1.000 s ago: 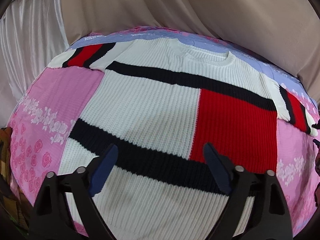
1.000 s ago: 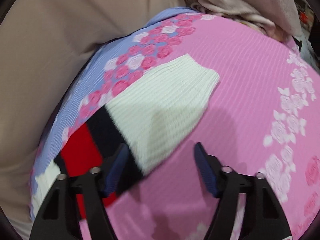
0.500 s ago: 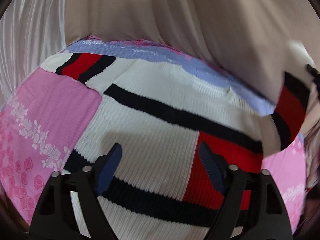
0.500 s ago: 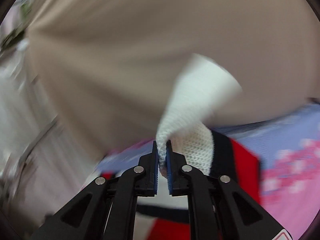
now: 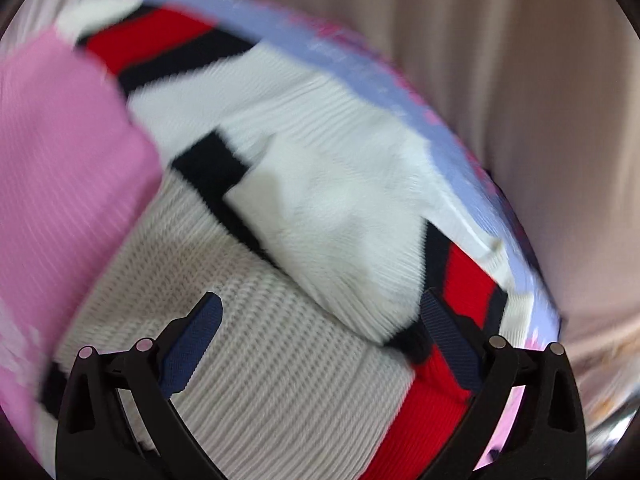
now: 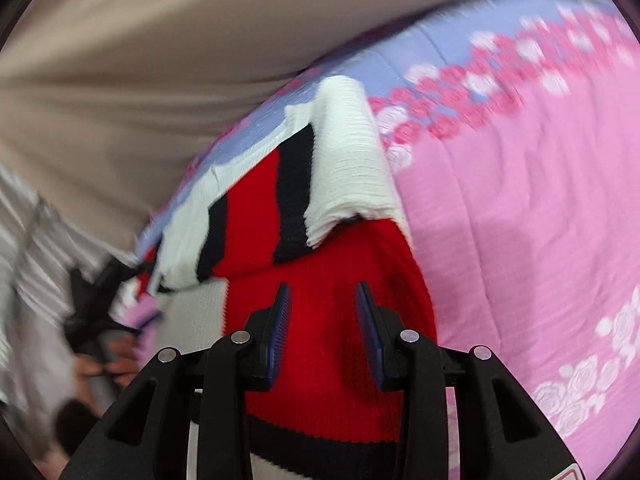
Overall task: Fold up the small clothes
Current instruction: 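Fold the held sleeve across the sweater body with the right gripper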
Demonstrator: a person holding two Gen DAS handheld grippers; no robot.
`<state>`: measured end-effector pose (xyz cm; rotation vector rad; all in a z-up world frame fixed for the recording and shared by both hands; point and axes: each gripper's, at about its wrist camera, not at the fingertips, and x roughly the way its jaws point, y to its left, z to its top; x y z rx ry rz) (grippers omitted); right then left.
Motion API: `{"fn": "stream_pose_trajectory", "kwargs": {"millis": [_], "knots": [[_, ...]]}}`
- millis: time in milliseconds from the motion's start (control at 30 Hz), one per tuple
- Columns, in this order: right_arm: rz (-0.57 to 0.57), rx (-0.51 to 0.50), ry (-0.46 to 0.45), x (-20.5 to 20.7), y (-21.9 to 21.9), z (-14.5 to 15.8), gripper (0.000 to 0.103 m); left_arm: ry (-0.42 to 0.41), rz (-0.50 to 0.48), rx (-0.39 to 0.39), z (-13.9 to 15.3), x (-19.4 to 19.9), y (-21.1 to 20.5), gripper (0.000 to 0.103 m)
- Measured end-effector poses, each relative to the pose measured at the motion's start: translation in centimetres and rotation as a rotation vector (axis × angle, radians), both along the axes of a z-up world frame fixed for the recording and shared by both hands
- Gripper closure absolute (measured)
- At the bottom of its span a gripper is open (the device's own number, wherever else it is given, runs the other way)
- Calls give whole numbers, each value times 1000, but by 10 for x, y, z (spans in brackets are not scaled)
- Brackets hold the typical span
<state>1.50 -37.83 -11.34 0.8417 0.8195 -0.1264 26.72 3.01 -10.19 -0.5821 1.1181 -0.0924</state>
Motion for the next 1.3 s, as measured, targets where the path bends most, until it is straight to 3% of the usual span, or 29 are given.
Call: {"fn": "stream_pose_trajectory", "kwargs": {"millis": [100,133,200,233,267,300,333,433,467,533,567,600,667,767,833,867,900,967,1067,1167,1200,1267,1300], "knots": [[-4,98,-27,15,-7,-8,54,38,71,-54,-13,10,6,15],[-8,118,-31,23,-5,-19,54,33,84,-52,-13,12,7,19],[-26,153,-30,39,-10,-38,54,25,79,-56,-10,20,3,51],[-43,171,-32,48,-14,-43,54,27,70,-57,-9,24,0,61],[-60,188,-32,52,-15,-50,56,25,68,-48,-5,29,-3,80],[-87,199,-42,56,-20,-51,76,7,71,-26,1,33,-6,94],[-105,205,-67,53,-22,-46,91,-25,75,-14,11,35,-6,96],[-145,145,-219,32,-32,-13,92,-150,58,-22,35,38,-3,97],[-154,114,-232,27,-34,-12,93,-171,38,21,34,39,-7,97],[-169,63,-118,20,-39,-34,93,-131,2,91,16,43,-13,97],[-170,41,-25,21,-41,-52,92,-85,-9,95,0,45,-14,97],[-160,63,-14,17,-42,-66,97,-37,7,79,-17,44,-12,101],[-163,79,-25,11,-43,-61,94,-75,18,64,-17,38,-8,100],[-162,16,-16,3,-39,-33,87,-58,29,10,-15,36,-3,100],[-181,-75,-12,-3,-32,-15,85,-59,38,-29,-11,36,1,87],[-191,-129,-12,-7,-28,-4,85,-56,45,-37,-10,39,2,67],[-188,-161,-21,-1,-22,4,85,-55,53,-44,-9,42,2,56],[-129,-204,-40,15,-15,17,85,-51,52,-57,-14,50,-2,58],[-12,-259,-33,51,-6,13,85,-31,29,-18,-22,56,-8,93],[35,-220,124,85,-15,-33,90,-65,39,-13,-15,47,-1,94],[20,-210,136,87,-18,-37,96,-76,34,-8,-11,46,2,94],[-3,-235,83,80,-16,-29,96,-78,21,6,-9,47,6,94],[-9,-267,106,80,-15,-34,98,-64,11,25,-14,50,7,93]]}}
